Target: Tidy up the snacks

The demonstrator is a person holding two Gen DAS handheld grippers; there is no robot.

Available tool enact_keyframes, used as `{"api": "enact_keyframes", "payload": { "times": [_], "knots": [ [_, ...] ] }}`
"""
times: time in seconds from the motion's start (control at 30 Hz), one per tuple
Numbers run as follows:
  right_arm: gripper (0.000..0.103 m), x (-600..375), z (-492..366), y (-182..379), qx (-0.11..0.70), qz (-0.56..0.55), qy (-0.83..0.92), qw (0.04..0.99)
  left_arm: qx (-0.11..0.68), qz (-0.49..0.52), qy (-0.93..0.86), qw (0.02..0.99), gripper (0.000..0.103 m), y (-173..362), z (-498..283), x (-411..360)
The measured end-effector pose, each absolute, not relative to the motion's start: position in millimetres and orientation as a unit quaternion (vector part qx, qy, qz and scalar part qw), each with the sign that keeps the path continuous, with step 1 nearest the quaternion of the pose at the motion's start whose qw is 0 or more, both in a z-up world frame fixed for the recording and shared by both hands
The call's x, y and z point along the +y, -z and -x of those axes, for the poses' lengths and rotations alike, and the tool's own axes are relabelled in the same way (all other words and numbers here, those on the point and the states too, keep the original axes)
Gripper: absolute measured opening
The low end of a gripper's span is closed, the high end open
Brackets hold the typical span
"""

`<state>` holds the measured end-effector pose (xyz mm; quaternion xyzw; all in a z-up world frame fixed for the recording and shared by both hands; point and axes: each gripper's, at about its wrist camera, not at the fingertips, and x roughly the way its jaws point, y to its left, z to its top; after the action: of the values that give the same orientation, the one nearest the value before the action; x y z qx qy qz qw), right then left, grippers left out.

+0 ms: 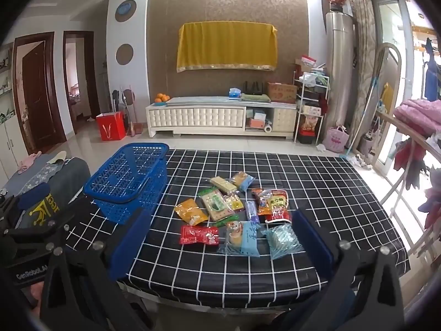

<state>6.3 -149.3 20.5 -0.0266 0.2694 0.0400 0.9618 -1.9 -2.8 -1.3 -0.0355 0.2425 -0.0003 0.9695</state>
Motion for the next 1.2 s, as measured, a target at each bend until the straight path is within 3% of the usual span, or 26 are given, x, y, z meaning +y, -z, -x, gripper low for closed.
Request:
{"api": "enact_keyframes", "payload": {
  "times": [1.2],
  "knots": [
    [0.103,-145.2,0.0,-24.9,0.271,0.027,-0.059,0.96,0.245,0.043,0.002,0.968,0.103,0.8,6.0,1.8]
  ]
}}
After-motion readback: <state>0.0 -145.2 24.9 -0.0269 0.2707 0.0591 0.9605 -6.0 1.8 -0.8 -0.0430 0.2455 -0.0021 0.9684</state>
